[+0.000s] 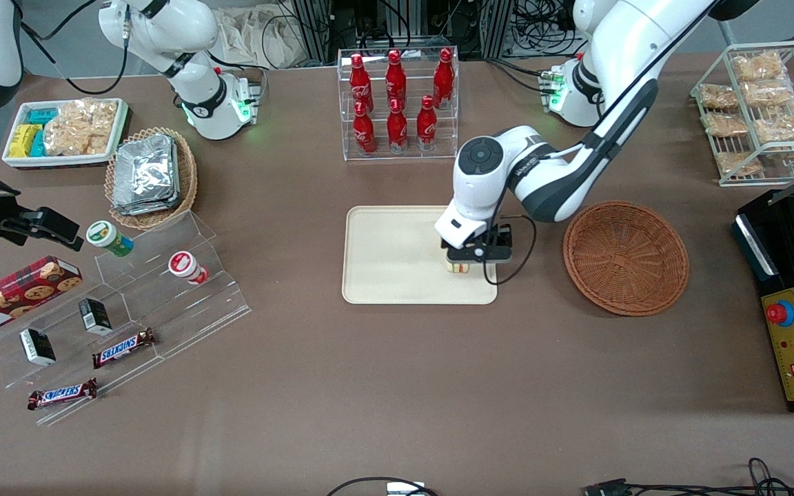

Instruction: Place sandwich from basket to tray

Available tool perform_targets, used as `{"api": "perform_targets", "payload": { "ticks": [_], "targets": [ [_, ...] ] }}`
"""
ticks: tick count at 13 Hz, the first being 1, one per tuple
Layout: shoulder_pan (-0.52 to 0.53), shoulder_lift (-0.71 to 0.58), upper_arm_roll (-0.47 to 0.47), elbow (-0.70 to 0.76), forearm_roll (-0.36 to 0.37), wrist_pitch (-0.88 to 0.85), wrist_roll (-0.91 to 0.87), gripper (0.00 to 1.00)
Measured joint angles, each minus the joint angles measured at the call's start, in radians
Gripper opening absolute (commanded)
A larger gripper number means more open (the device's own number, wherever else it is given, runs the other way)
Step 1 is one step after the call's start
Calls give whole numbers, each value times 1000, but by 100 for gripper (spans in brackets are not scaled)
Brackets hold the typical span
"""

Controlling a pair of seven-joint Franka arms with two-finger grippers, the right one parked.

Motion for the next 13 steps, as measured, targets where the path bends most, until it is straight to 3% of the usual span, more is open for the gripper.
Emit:
{"api": "perform_targets", "payload": {
  "ticks": [4, 7, 13],
  "targets": [
    [58, -6, 0, 154, 0, -158, -29, 100],
    [108, -16, -1, 238, -12, -186, -35, 100],
    [201, -63, -2, 298, -55, -226, -33, 100]
  ]
}}
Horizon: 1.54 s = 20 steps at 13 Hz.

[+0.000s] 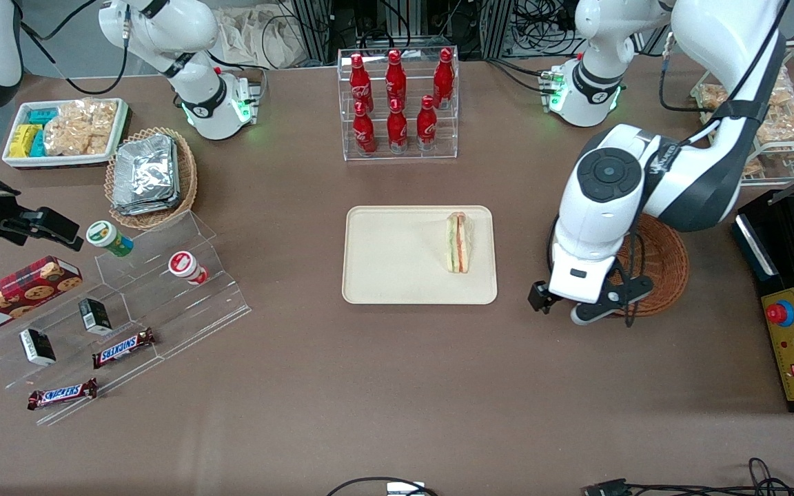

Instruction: Place sandwich from basket to tray

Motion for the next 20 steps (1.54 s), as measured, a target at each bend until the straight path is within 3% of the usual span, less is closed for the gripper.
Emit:
{"api": "perform_targets", "payload": {
  "ticks": [2, 5, 9, 12, 16, 20],
  "targets": [
    [15, -6, 0, 23, -15, -29, 24, 100],
    [50, -50, 31, 39, -131, -49, 174, 100],
    [-16, -181, 270, 39, -344, -102, 460, 100],
    [-81, -272, 445, 30, -445, -182, 691, 100],
    [-116, -375, 589, 26, -479, -326, 969, 100],
    [-150, -452, 661, 18, -506, -413, 1089, 100]
  ]
}}
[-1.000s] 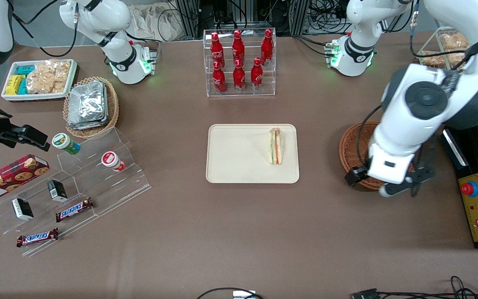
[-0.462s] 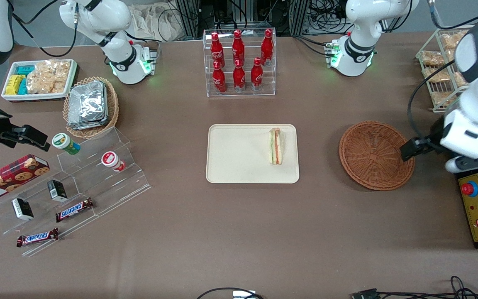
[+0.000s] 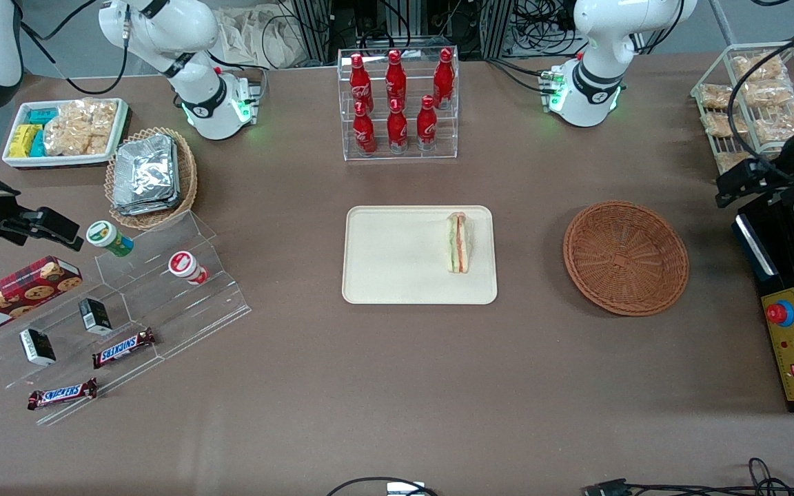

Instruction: Place sandwich from basket to tray

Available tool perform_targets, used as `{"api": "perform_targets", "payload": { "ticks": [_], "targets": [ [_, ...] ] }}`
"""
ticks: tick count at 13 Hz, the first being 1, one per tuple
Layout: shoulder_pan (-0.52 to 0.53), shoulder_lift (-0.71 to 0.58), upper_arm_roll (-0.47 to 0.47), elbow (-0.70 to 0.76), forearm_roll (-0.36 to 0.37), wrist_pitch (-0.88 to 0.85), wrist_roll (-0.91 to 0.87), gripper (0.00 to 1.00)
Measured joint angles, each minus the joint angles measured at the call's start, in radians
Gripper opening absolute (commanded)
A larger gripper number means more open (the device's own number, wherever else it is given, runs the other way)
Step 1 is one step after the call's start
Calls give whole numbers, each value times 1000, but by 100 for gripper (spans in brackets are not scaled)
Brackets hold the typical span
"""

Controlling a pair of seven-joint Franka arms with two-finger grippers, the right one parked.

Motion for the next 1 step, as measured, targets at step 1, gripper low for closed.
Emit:
{"api": "perform_targets", "payload": {
  "ticks": [1],
  "targets": [
    [-3, -12, 4, -2, -8, -5, 7, 100]
  ]
}}
